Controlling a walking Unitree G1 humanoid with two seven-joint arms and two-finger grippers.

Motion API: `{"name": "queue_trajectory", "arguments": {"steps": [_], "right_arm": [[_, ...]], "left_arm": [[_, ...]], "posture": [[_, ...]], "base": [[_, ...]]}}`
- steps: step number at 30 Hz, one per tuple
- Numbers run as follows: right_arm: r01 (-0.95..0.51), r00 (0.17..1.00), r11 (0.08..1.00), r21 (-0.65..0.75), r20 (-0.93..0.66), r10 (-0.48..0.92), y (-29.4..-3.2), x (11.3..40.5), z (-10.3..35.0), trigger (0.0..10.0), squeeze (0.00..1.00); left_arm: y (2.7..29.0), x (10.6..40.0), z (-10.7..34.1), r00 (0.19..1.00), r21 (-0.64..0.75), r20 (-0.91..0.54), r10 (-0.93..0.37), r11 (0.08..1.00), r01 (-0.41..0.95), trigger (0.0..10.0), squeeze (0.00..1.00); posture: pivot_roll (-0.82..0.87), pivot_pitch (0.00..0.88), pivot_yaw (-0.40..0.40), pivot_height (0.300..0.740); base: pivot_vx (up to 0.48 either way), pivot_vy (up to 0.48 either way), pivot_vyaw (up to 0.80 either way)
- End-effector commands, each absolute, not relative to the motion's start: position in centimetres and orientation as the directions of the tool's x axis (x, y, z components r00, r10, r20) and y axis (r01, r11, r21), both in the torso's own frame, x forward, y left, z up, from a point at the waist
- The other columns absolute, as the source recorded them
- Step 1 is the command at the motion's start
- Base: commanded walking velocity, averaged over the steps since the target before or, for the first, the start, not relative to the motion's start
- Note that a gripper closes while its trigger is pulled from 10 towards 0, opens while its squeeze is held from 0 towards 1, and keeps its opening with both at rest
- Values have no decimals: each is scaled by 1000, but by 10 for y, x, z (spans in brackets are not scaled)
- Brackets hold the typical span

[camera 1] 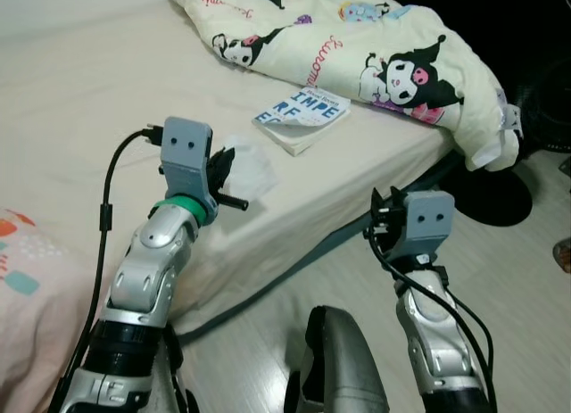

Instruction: Clean up the room

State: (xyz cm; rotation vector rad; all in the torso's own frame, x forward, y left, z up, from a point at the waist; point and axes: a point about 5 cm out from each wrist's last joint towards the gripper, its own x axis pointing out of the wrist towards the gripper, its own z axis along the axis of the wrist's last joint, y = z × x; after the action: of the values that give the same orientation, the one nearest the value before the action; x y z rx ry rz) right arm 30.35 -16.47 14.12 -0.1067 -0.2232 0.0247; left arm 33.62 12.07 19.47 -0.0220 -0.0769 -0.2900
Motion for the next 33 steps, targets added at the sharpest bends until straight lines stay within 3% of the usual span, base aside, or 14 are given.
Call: {"name": "queue_trajectory", "arguments": {"steps": [1,33], "right_arm": [[1,980,995,-97,200,18,-167,303,136,10000,0],[1,983,996,-86,184,15,-164,305,130,10000,0]], "left_arm": [[119,337,192,957,-6,59,-285,958,286,10000,0],[112,337,188,948,5,43,-315,949,315,10000,0]], "posture": [[-60,44,36,605],[-53,33,43,730]], "base": [[0,0,0],[0,0,0]]}}
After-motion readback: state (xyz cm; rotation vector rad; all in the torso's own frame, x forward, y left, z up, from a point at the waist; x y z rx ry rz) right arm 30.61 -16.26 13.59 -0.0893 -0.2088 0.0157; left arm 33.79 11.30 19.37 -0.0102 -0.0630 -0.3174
